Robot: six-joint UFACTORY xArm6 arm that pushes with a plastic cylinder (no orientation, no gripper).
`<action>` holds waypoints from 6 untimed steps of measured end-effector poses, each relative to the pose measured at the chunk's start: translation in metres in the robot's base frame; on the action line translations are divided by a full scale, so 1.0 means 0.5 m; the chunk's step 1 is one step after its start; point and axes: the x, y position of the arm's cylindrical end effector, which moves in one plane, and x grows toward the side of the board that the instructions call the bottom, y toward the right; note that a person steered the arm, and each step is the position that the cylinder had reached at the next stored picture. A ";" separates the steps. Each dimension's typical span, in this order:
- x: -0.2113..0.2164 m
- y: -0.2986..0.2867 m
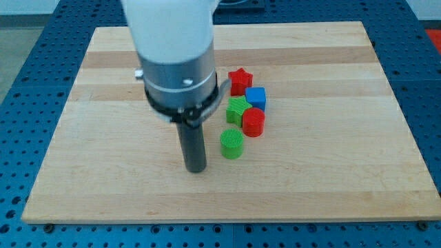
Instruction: Nudge the green circle slightly
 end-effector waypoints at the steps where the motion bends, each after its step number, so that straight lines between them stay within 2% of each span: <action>1: 0.004 0.033; 4: -0.046 0.142; 6: -0.082 0.258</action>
